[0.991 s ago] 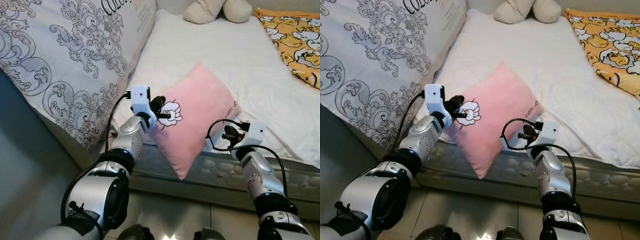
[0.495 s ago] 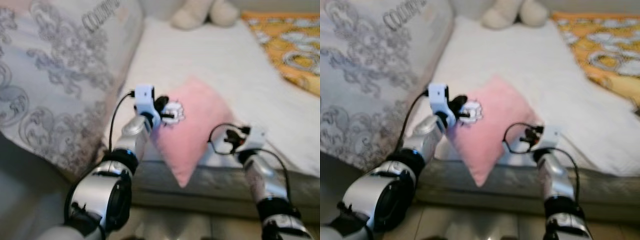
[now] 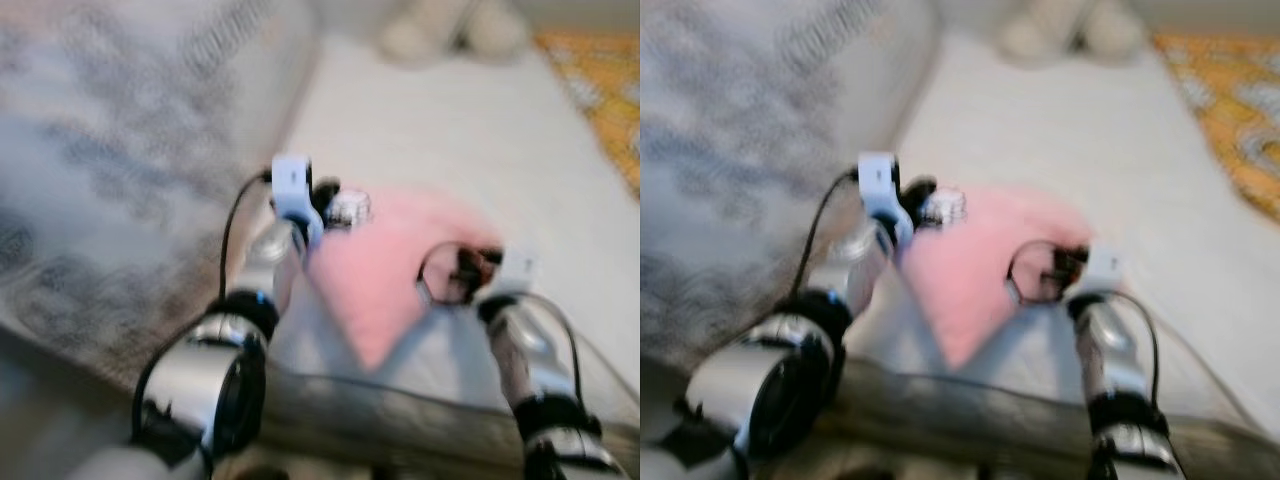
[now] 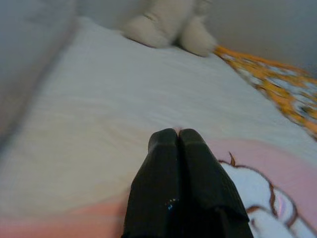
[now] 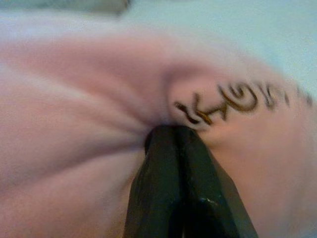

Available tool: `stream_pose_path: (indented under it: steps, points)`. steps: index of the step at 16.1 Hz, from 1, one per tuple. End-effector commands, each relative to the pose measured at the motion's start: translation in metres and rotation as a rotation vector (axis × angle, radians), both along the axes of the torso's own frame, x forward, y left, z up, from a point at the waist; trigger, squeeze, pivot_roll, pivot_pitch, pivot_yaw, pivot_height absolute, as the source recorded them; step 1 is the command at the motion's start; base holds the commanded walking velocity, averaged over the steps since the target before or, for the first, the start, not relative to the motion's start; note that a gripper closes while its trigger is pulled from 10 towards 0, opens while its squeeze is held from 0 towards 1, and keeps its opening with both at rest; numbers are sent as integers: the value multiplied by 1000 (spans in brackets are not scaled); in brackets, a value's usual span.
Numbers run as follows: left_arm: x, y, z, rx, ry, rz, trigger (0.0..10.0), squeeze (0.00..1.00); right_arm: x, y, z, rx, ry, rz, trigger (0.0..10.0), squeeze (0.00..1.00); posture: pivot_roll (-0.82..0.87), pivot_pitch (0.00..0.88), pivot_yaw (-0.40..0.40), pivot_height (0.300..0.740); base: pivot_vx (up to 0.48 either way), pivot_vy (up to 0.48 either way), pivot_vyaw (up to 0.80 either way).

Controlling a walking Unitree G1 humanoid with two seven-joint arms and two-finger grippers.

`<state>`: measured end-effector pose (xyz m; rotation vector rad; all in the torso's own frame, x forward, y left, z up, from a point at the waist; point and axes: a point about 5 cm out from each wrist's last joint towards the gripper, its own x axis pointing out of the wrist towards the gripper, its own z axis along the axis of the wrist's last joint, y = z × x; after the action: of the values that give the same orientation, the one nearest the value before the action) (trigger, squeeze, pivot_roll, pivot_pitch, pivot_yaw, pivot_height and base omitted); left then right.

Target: Clean up the room

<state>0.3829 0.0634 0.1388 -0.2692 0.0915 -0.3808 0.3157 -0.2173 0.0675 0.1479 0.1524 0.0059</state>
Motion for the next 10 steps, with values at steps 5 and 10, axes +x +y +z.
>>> stream_pose_path:
  steps: [5,10]
  points:
    - [11,9,24,-36,-60,104,10000,0,21,-5,76,-199,-313,-42,10000,0,-158,0,71,714,0,0,136]
    - [22,9,53,-66,-71,276,10000,0,18,-1,57,-194,-238,-35,10000,0,-154,0,74,714,0,0,0]
